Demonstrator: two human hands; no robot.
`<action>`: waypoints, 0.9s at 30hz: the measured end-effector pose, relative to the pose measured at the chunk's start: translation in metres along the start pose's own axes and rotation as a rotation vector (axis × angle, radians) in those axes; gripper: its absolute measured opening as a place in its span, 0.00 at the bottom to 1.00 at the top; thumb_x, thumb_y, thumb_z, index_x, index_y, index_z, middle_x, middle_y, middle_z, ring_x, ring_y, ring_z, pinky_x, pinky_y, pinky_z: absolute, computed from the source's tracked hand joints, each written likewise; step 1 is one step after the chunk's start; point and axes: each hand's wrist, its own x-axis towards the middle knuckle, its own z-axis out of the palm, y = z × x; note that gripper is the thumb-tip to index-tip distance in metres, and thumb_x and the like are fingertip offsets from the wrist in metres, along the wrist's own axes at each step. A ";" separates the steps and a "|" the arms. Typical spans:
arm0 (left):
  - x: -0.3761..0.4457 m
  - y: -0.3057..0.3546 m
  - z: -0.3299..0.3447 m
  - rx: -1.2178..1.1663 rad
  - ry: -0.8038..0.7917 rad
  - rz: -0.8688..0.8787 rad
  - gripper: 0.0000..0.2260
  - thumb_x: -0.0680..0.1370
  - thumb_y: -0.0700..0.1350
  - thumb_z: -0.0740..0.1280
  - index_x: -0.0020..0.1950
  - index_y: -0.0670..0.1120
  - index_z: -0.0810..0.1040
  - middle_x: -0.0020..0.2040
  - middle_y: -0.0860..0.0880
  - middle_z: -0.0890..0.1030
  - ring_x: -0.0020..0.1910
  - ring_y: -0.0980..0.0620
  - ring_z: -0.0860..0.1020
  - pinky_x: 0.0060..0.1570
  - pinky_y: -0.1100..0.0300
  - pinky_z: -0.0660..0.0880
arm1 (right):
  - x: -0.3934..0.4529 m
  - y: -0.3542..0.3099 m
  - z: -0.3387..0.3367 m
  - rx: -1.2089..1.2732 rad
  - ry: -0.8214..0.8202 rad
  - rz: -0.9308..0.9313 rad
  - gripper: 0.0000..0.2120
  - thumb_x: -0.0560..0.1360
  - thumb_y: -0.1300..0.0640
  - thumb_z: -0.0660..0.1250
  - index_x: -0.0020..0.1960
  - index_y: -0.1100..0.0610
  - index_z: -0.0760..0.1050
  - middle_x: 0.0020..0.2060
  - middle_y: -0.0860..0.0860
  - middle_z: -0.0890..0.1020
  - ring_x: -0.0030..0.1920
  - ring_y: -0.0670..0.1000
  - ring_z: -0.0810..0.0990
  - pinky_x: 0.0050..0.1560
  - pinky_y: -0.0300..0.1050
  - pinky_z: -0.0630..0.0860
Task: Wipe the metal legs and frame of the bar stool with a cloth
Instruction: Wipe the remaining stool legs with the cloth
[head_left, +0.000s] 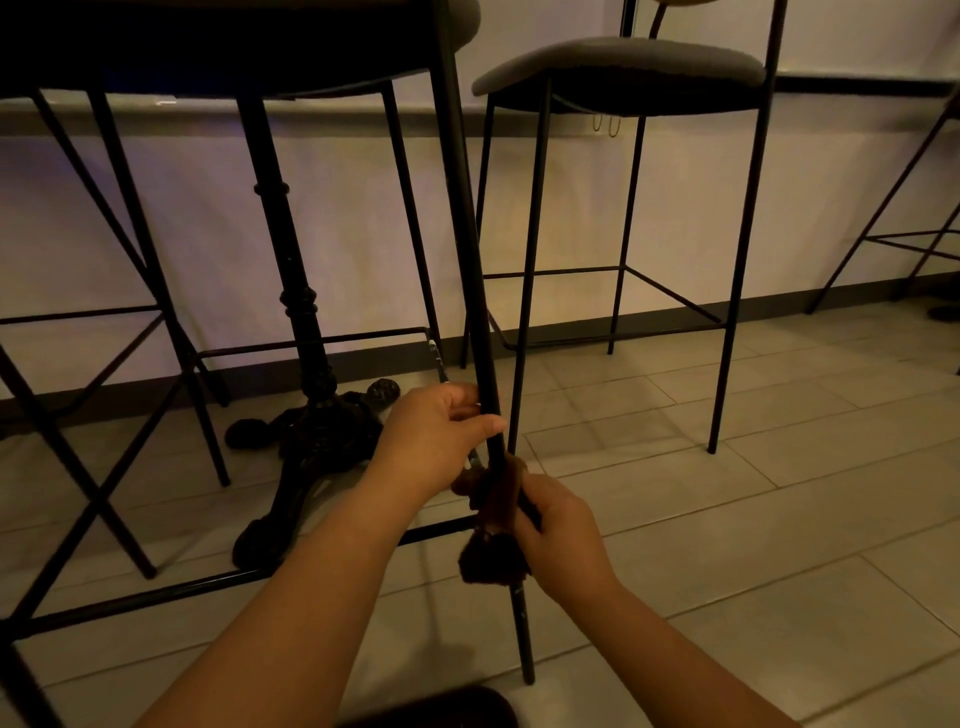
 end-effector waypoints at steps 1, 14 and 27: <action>0.000 -0.001 0.000 0.009 -0.011 -0.010 0.09 0.74 0.44 0.71 0.50 0.57 0.79 0.44 0.61 0.80 0.47 0.64 0.77 0.38 0.71 0.68 | -0.002 0.003 0.000 -0.011 0.004 0.020 0.10 0.78 0.54 0.64 0.53 0.42 0.79 0.43 0.42 0.81 0.45 0.38 0.79 0.43 0.30 0.74; -0.004 -0.012 0.009 0.001 0.035 -0.017 0.11 0.74 0.48 0.71 0.56 0.53 0.80 0.50 0.56 0.83 0.49 0.61 0.79 0.43 0.70 0.72 | -0.011 0.011 0.006 0.077 0.039 0.056 0.10 0.78 0.52 0.65 0.52 0.38 0.79 0.43 0.42 0.81 0.45 0.38 0.80 0.45 0.30 0.76; -0.010 -0.023 0.020 -0.080 0.031 -0.014 0.12 0.75 0.42 0.70 0.56 0.54 0.80 0.50 0.56 0.83 0.50 0.62 0.79 0.43 0.74 0.70 | -0.019 0.012 0.011 0.576 0.033 0.271 0.10 0.77 0.59 0.67 0.52 0.46 0.82 0.45 0.56 0.84 0.43 0.55 0.85 0.43 0.46 0.82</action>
